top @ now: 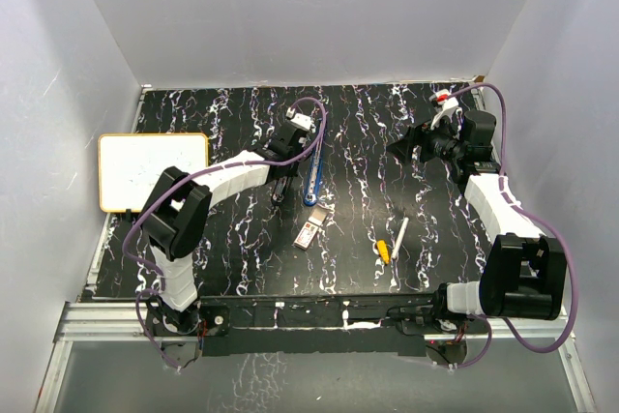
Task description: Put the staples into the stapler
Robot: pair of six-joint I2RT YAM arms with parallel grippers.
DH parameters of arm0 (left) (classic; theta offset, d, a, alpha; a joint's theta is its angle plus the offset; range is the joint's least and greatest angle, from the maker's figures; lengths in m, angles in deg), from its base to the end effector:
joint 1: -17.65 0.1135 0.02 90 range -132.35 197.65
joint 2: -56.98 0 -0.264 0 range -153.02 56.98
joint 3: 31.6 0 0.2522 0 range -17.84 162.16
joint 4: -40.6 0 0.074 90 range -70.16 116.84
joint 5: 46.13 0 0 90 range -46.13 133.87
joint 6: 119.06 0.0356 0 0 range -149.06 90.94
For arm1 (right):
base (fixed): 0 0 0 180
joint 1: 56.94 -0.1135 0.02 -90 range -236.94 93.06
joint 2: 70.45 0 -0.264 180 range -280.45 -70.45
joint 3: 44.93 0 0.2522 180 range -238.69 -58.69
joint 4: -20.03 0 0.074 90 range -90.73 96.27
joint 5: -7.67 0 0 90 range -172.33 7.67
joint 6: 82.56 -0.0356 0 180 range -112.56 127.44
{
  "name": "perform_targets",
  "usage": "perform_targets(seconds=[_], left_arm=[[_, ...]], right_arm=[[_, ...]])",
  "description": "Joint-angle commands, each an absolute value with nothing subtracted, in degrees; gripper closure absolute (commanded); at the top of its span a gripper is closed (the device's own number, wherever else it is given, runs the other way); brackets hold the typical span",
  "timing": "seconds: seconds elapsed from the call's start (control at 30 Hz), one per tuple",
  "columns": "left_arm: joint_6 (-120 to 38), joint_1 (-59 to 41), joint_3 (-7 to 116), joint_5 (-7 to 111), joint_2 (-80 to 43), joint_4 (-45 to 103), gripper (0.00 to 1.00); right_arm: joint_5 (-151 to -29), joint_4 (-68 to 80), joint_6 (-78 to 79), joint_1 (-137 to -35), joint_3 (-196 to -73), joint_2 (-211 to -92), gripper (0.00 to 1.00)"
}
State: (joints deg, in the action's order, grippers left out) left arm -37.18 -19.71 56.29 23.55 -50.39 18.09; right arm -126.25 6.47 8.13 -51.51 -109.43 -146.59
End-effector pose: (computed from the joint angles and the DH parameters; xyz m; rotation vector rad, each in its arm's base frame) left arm 0.3385 -0.2428 0.2095 0.3927 2.2145 -0.0154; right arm 0.2949 -0.0032 0.2765 -0.4036 1.9013 0.6944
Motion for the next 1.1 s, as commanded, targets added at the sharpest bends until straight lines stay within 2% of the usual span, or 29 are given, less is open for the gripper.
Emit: perform_targets(seconds=[0.0, 1.07], left_arm=[[-37.53, -19.97, 56.34, 23.52, -50.0, 18.5, 1.0], [-37.59, -19.97, 56.69, 24.0, -50.96, 18.06, 1.0]], right_arm=[[-126.98, 9.52, 7.87, -51.14, -109.05, -145.95, 0.17], [-127.24, 9.61, 7.78, -50.88, -109.05, -145.86, 0.17]])
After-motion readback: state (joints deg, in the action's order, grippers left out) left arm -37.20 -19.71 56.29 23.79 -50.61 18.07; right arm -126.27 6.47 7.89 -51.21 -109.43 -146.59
